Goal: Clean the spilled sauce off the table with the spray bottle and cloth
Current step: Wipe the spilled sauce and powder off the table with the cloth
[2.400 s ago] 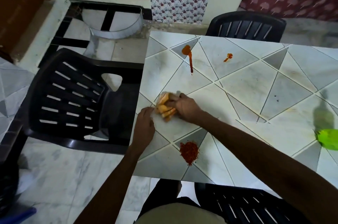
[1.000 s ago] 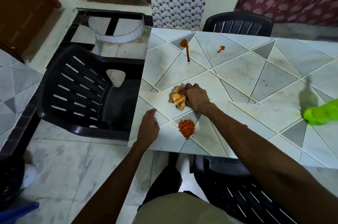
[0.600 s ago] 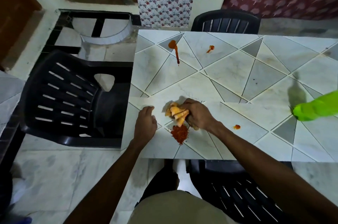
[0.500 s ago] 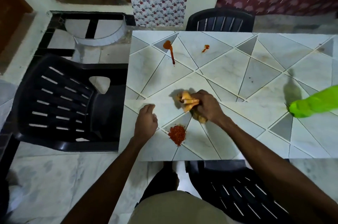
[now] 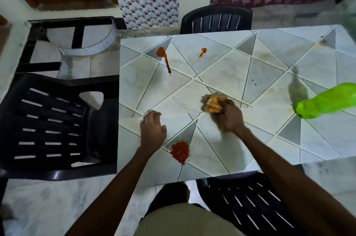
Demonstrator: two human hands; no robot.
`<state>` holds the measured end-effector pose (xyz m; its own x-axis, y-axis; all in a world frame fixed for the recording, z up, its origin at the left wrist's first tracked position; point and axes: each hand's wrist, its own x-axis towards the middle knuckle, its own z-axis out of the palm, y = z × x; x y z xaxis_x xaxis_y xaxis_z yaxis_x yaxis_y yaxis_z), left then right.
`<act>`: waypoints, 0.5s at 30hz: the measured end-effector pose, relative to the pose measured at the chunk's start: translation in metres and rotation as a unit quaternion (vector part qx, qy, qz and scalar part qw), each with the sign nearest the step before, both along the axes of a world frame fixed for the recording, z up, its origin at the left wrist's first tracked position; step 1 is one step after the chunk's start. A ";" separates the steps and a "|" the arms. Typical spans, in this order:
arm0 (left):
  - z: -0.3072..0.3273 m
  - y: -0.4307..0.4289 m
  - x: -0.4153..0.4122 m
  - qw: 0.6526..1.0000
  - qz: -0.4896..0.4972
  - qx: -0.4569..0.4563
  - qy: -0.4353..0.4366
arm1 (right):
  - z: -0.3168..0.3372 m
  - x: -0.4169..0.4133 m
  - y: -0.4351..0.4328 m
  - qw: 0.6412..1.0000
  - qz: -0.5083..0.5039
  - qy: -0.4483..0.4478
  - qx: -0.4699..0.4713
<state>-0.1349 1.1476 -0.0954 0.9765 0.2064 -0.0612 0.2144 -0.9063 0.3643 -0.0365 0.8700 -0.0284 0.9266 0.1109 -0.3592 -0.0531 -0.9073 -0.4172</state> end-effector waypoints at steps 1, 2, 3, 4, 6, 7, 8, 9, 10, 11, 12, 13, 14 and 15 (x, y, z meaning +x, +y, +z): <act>0.001 -0.002 0.002 1.000 0.006 0.004 -0.002 | 0.003 -0.012 0.014 0.999 0.025 0.012 0.016; 0.002 -0.004 0.004 1.000 0.012 0.008 -0.002 | 0.005 -0.023 0.028 0.998 0.059 0.021 0.029; 0.004 -0.005 0.006 1.000 0.016 0.011 -0.002 | 0.008 -0.034 0.042 0.994 0.099 0.025 0.038; 0.006 -0.007 0.009 1.000 0.019 0.015 0.001 | 0.006 -0.042 0.051 0.989 0.131 0.034 0.058; 0.008 -0.009 0.013 0.999 0.022 0.022 0.010 | 0.002 -0.054 0.063 0.976 0.198 0.037 0.083; 0.008 -0.009 0.014 0.999 0.022 0.024 0.014 | 0.001 -0.057 0.065 0.969 0.228 0.032 0.089; 0.008 -0.009 0.015 0.999 0.020 0.025 0.016 | 0.002 -0.057 0.065 0.964 0.248 0.034 0.091; 0.009 -0.008 0.016 0.999 0.018 0.024 0.017 | 0.005 -0.053 0.061 0.964 0.247 0.038 0.095; 0.009 -0.008 0.016 0.999 0.017 0.021 0.019 | 0.008 -0.049 0.057 0.966 0.237 0.036 0.094; 0.010 -0.007 0.017 1.000 0.017 0.017 0.020 | 0.012 -0.043 0.052 0.972 0.215 0.033 0.092; 0.011 -0.007 0.017 1.000 0.016 0.011 0.021 | 0.016 -0.036 0.047 0.977 0.187 0.030 0.095; 0.012 -0.006 0.016 1.000 0.014 0.005 0.019 | 0.019 -0.030 0.041 0.982 0.159 0.020 0.095; 0.012 -0.005 0.015 1.000 0.011 0.002 0.016 | 0.023 -0.023 0.035 0.987 0.126 0.001 0.102; 0.012 -0.004 0.013 1.000 0.005 0.000 0.013 | 0.027 -0.018 0.030 0.990 0.094 -0.008 0.107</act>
